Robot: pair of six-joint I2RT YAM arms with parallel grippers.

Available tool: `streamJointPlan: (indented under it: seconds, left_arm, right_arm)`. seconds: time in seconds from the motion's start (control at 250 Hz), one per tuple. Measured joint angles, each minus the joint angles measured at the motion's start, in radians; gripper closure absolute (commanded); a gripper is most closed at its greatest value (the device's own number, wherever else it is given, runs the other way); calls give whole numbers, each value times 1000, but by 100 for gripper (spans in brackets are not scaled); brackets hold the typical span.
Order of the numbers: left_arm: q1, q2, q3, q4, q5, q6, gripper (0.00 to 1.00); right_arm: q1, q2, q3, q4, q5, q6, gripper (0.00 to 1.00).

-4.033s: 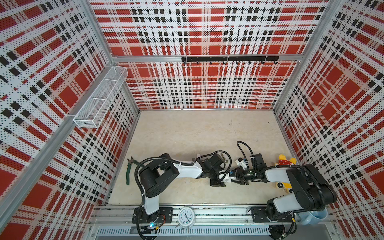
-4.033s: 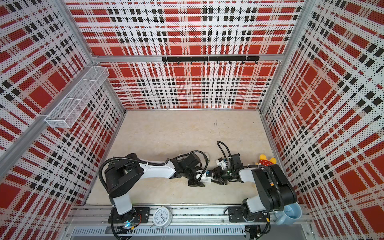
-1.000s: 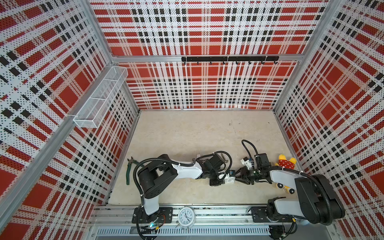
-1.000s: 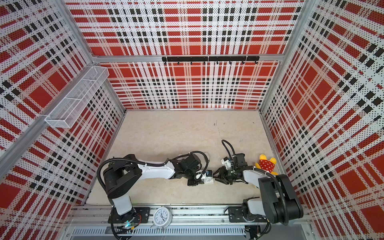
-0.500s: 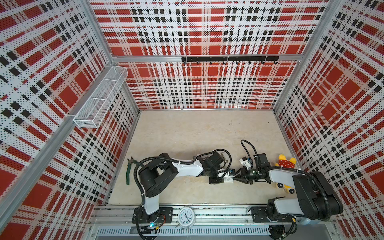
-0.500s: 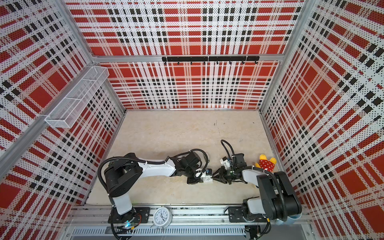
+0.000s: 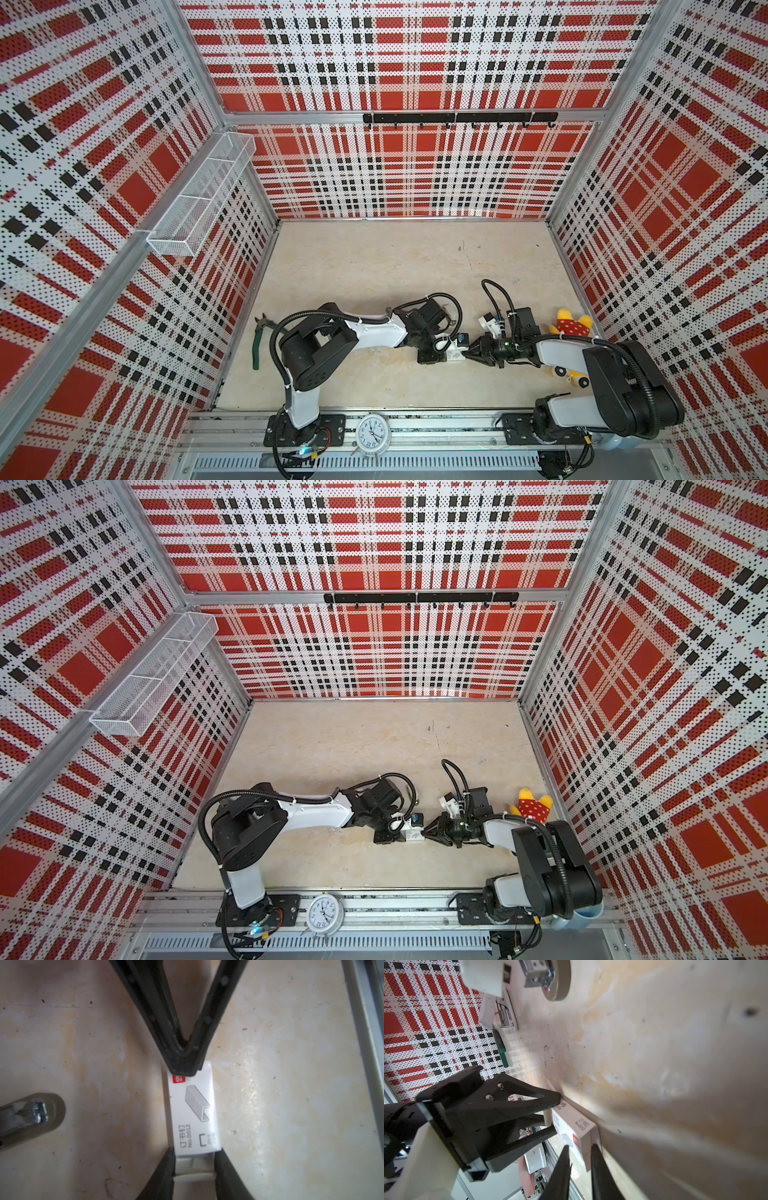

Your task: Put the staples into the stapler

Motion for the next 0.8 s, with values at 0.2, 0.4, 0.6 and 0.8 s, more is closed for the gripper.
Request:
streamJointPlan:
  seconds: [0.2, 0.4, 0.6, 0.8]
  left_arm:
    - [0, 2, 3, -2, 2, 3, 65]
    - [4, 7, 11, -4, 3, 4, 65]
    - [5, 7, 11, -4, 5, 4, 65]
    - [7, 7, 11, -5, 9, 4, 65]
  right_arm:
    - [0, 10, -7, 25, 0, 4, 84]
    - [0, 20, -27, 46, -3, 8, 86]
    - [1, 20, -30, 64, -12, 18, 93]
    - [1, 20, -31, 80, -19, 26, 99]
